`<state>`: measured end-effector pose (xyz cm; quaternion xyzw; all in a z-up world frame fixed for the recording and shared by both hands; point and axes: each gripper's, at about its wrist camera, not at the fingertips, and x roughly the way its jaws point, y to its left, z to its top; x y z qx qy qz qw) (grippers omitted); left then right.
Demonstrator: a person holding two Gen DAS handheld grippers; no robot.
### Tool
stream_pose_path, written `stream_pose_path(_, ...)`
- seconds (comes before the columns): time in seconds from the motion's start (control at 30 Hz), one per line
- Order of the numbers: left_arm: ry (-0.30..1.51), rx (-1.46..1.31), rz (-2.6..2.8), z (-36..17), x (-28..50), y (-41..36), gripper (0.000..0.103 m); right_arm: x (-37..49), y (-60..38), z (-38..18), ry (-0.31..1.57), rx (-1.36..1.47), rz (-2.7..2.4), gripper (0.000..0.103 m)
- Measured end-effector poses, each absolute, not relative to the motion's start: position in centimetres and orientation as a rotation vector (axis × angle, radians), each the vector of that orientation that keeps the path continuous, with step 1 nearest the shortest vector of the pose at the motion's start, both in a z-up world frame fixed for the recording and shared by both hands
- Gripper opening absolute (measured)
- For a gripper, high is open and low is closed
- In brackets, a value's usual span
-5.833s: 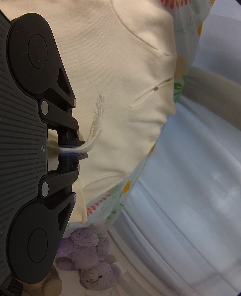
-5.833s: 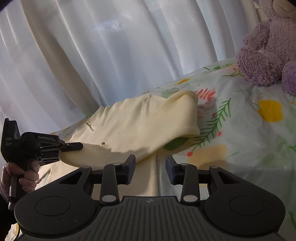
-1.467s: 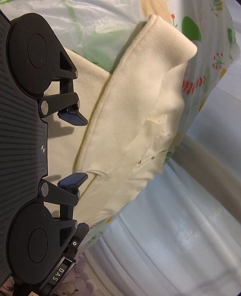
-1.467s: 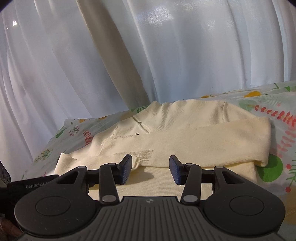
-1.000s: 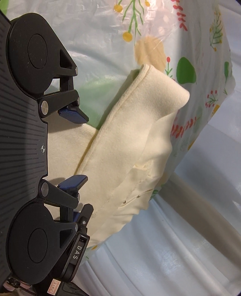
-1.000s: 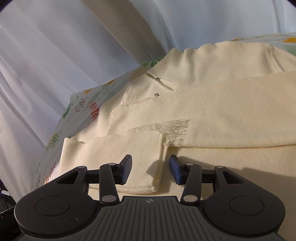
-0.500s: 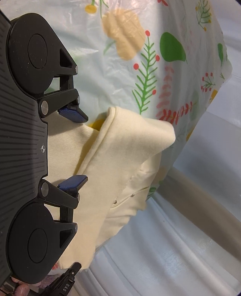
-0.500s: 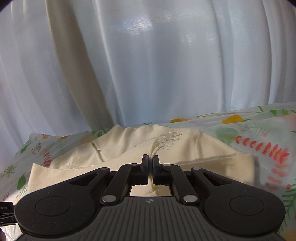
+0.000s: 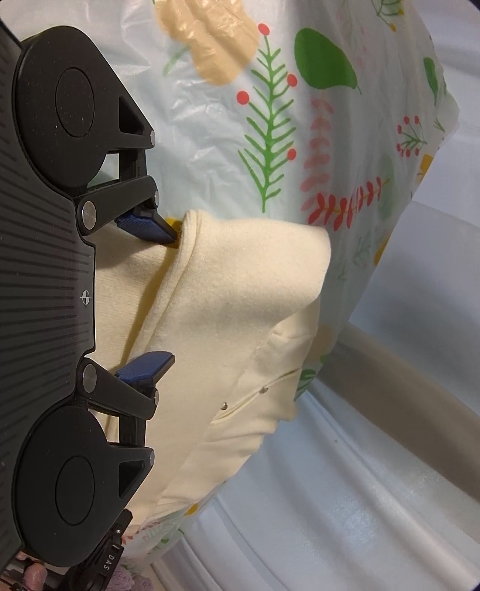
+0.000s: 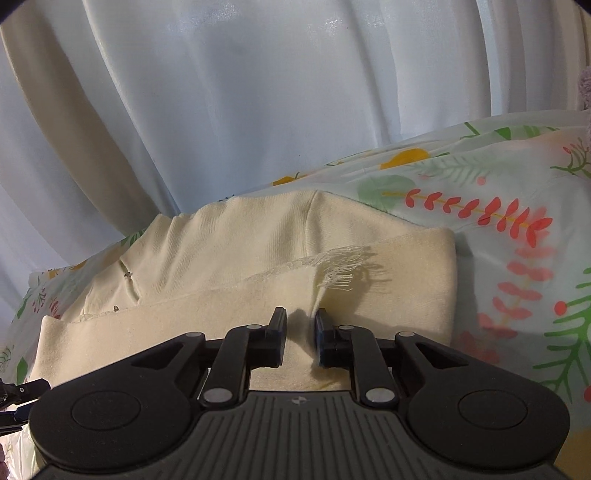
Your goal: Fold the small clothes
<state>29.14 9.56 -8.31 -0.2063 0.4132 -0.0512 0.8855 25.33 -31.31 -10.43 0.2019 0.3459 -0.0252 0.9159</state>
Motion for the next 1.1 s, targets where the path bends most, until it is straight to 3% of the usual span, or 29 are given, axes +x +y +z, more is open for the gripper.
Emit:
stream_pose_path(0.1, 0.857, -0.414, -0.102, -8.3, 29.3, 9.2, 0.072, 25.9, -30.6, -10.1, 0.718, 0.375, -0.037, 0.018)
stream_pose_path(0.17, 0.862, -0.408, -0.095, -8.2, 29.5, 9.1, 0.072, 25.8, -29.7, -9.4, 0.696, 0.279, -0.078, 0.004)
stream_pose_path(0.3, 0.866, -0.395, -0.085, -7.9, 29.5, 9.0, 0.072, 24.7, -30.7, -8.3, 0.61, 0.258, -0.174, 0.003)
stream_pose_path(0.7, 0.897, -0.276, 0.008, -7.6, 30.0, 8.7, 0.067, 25.3, -31.8, -9.7, 0.684, 0.128, -0.266, 0.004)
stream_pose_path(0.9, 0.84, -0.393, -0.053, -5.7, 28.1, 10.2, 0.073, 21.5, -34.8, -7.8, 0.663, 0.438, -0.206, 0.014)
stream_pose_path(1.03, 0.905, -0.562, -0.21, -6.7, 28.5, 9.4, 0.075, 18.6, -35.3, -8.5, 0.66, 0.692, -0.108, 0.034)
stream_pose_path(1.1, 0.941, -0.616, -0.229, -7.9, 29.1, 8.7, 0.075, 18.3, -34.9, -9.5, 0.675, 0.79, -0.06, 0.034)
